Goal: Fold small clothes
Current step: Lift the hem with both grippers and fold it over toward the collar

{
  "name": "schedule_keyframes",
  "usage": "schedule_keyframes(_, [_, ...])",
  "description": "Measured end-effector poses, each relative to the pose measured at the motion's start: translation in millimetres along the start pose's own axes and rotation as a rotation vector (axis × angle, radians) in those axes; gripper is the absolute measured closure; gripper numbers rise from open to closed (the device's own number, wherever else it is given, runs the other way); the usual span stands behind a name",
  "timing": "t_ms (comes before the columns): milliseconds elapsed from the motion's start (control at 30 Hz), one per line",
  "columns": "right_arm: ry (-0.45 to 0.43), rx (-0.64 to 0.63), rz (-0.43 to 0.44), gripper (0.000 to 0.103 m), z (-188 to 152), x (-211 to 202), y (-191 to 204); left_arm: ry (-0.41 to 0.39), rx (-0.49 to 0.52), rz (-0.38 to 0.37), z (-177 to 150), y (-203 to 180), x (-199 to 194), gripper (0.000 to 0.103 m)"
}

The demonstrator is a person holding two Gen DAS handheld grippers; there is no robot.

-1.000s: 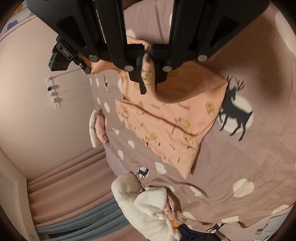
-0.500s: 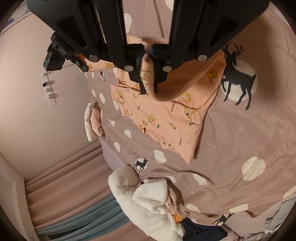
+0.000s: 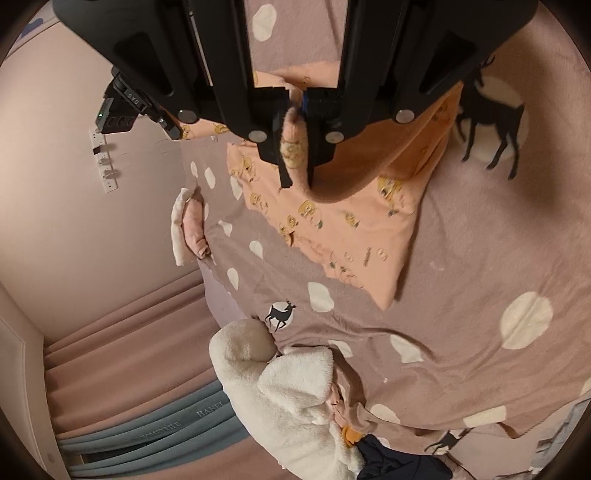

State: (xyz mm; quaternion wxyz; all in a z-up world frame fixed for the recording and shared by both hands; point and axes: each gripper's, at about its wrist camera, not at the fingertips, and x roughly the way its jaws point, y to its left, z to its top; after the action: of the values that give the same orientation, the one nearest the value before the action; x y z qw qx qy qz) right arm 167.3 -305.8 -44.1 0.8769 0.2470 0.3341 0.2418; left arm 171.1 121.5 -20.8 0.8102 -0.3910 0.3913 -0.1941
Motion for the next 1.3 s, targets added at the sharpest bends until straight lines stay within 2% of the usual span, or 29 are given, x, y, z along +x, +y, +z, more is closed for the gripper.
schedule_keyframes(167, [0.012, 0.006, -0.040, 0.097, 13.0, 11.1, -8.0, -0.001, -0.030, -0.001, 11.9, 1.2, 19.0, 0.100])
schedule_keyframes(500, [0.035, 0.028, -0.058, 0.097, 33.9, 31.2, -19.8, -0.009, -0.062, 0.016, 28.6, 12.4, 35.7, 0.100])
schedule_keyframes(867, [0.061, 0.046, -0.121, 0.097, 56.3, 53.2, -37.7, -0.039, -0.108, -0.018, 62.1, 16.7, 66.4, 0.100])
schedule_keyframes(1067, [0.105, 0.071, -0.141, 0.097, 67.4, 77.0, -52.0, -0.035, -0.173, 0.057, 70.1, 40.6, 89.3, 0.100])
schedule_keyframes(1300, [0.146, 0.130, -0.146, 0.097, 73.4, 97.0, -72.6, -0.033, -0.256, 0.082, 88.4, 60.4, 109.0, 0.100])
